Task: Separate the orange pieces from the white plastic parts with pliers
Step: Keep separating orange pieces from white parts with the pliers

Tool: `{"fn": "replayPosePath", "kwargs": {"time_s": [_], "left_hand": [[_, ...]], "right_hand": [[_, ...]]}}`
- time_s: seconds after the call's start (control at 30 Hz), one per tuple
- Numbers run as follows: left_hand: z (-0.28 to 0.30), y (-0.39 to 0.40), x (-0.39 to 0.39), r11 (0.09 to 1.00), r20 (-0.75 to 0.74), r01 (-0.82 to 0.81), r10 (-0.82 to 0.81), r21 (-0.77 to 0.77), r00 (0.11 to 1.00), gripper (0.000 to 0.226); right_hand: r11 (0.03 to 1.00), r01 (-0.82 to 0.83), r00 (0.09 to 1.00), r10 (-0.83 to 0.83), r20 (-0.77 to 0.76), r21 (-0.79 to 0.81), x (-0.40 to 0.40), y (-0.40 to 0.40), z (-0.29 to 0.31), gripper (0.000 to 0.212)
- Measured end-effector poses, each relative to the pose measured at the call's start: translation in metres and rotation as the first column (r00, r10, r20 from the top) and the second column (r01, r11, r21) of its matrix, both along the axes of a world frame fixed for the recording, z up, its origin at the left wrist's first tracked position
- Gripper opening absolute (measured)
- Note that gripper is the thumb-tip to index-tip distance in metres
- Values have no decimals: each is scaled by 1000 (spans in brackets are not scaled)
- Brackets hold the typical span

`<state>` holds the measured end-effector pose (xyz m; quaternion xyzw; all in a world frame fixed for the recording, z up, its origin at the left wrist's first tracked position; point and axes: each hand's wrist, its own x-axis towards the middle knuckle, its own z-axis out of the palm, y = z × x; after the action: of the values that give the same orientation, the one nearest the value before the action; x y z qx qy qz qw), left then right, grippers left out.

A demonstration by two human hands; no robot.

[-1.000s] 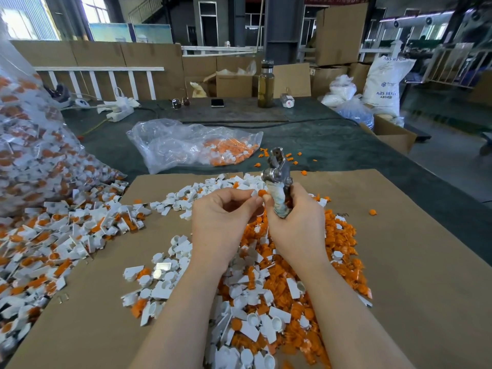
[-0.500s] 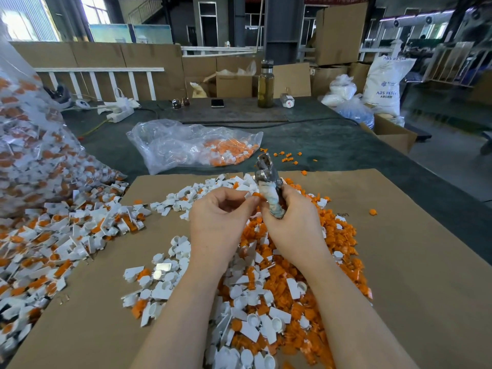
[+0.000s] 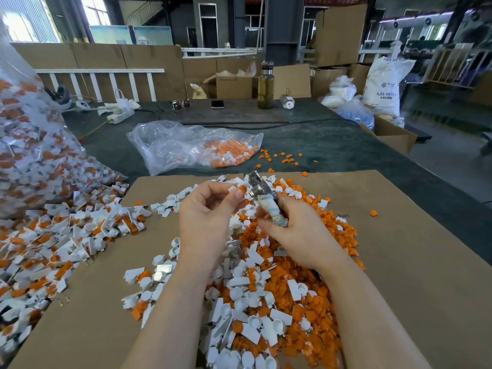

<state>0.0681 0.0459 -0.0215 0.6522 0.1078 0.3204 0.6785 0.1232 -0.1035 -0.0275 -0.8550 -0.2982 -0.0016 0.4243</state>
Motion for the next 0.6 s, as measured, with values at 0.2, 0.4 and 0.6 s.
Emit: {"fn": "replayPosePath", "kwargs": {"time_s": [0.2, 0.4, 0.6], "left_hand": [[1, 2, -2, 999, 37, 52, -52, 8, 998, 6], [1, 5, -3, 997, 61, 70, -71, 16, 996, 10], [0, 4, -3, 997, 73, 80, -80, -1, 994, 10]], "right_hand": [[995, -64, 998, 62, -33, -71, 0, 2, 0, 16], [993, -78, 997, 78, -2, -91, -3, 2, 2, 9], [992, -58, 998, 61, 23, -112, -3, 2, 2, 10]]}}
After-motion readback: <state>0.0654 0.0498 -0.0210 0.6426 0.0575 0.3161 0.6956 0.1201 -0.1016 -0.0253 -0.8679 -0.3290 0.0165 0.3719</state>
